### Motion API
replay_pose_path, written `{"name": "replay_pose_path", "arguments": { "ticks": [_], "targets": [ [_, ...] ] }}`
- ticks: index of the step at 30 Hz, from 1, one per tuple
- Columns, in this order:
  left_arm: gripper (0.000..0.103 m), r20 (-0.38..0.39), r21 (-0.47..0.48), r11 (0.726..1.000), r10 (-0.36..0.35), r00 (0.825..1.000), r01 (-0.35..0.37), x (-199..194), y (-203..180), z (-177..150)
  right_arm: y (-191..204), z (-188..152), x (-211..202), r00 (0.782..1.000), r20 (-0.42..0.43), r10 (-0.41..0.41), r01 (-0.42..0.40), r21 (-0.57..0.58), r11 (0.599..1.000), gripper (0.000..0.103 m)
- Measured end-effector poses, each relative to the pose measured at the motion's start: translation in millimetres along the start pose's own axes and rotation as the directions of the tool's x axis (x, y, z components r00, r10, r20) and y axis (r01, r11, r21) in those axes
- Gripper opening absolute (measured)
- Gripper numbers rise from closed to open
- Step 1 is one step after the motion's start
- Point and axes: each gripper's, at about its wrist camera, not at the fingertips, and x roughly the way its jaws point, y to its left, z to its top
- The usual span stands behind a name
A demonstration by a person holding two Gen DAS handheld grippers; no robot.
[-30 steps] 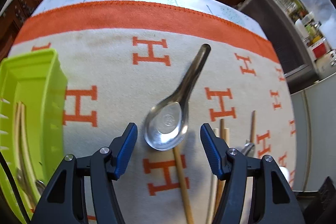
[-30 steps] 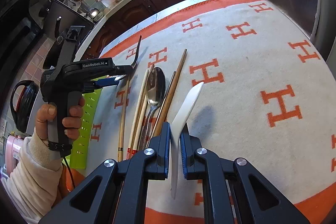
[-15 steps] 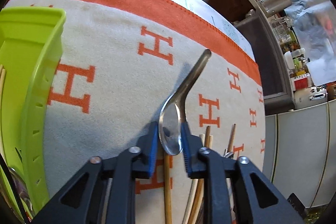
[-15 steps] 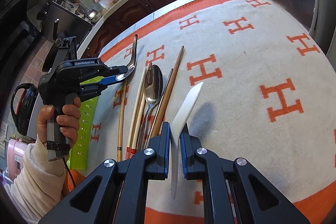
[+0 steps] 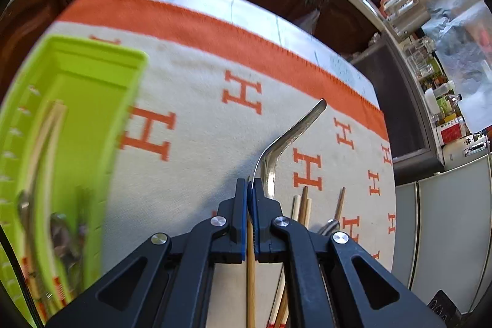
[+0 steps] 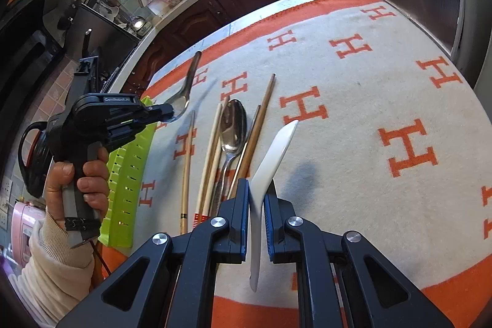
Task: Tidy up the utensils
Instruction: 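Carry the large spoon into the tray and open the left tool while the right tool carries the white spoon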
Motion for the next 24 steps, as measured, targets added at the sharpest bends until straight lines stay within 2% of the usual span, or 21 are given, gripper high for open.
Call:
{"name": "replay_pose_path", "arguments": {
  "ticks": [6,11,17,24],
  "targets": [
    [0.001,0.138,0.014,0.997,0.077,0.987,-0.08,-77,14,-16,12,-7,-14,1.0,0.016,0.013,-0.013,-0.024,1.0,0.009],
    [0.001,0.208,-0.014,0.98,0.196,0.958,-0.198,-131,48,-43,26,-14,-22,0.999,0.014,0.031,-0.031,-0.051,0.998,0.009],
    [0.001,0.191,-0.037,0.943,0.332,0.924,-0.331,-140,88,-80,53,-24,-23,0.999,-0.006,0.053,-0.053,-0.103,0.993,0.009],
    [0.001,0.07,-0.033,0.93,0.368,0.927,-0.367,-115,110,-115,84,-29,-24,0.999,-0.022,0.049,-0.052,-0.178,0.983,0.009]
  ]
}}
